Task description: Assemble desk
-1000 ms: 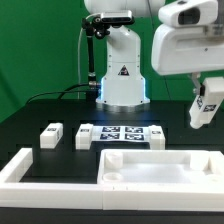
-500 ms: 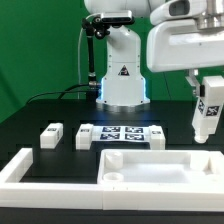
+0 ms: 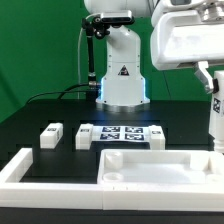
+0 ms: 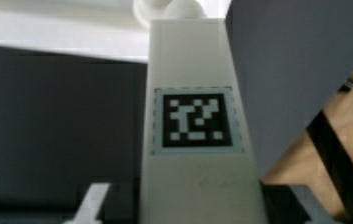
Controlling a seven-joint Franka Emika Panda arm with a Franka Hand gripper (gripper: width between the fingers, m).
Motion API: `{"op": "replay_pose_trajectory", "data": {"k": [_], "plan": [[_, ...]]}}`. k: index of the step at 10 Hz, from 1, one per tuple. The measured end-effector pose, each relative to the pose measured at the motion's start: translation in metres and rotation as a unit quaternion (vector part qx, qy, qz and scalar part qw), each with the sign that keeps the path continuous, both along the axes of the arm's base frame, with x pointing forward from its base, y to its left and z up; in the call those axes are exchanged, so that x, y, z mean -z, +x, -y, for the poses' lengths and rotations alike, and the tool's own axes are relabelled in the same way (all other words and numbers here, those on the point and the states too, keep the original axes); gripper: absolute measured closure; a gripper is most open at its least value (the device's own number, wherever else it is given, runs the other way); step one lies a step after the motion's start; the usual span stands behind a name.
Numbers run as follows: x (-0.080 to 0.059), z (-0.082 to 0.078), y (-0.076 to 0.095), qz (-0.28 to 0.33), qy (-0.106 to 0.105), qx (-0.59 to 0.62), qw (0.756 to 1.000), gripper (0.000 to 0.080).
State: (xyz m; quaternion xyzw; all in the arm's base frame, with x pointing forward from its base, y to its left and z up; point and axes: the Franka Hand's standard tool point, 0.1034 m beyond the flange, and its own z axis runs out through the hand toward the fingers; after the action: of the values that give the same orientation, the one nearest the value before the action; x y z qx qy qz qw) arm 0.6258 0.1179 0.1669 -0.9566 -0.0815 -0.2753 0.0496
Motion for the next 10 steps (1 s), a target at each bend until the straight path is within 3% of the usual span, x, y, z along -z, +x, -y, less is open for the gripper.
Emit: {"op": "replay_pose_trajectory", "data": {"k": [2, 4, 7, 10], "plan": [[0.004, 0.001, -0.002, 0.005, -0.004, -0.005, 1.0, 0.0511], [0.021, 0.017, -0.006, 0.011, -0.031, -0.032, 0.999, 0.0511], [0.034, 0.014, -0.001, 0.006, -0.032, -0.036, 0.999, 0.0511], [0.033, 0.009, 0.01, 0.012, -0.029, -0.037, 0.999, 0.0511]]}}
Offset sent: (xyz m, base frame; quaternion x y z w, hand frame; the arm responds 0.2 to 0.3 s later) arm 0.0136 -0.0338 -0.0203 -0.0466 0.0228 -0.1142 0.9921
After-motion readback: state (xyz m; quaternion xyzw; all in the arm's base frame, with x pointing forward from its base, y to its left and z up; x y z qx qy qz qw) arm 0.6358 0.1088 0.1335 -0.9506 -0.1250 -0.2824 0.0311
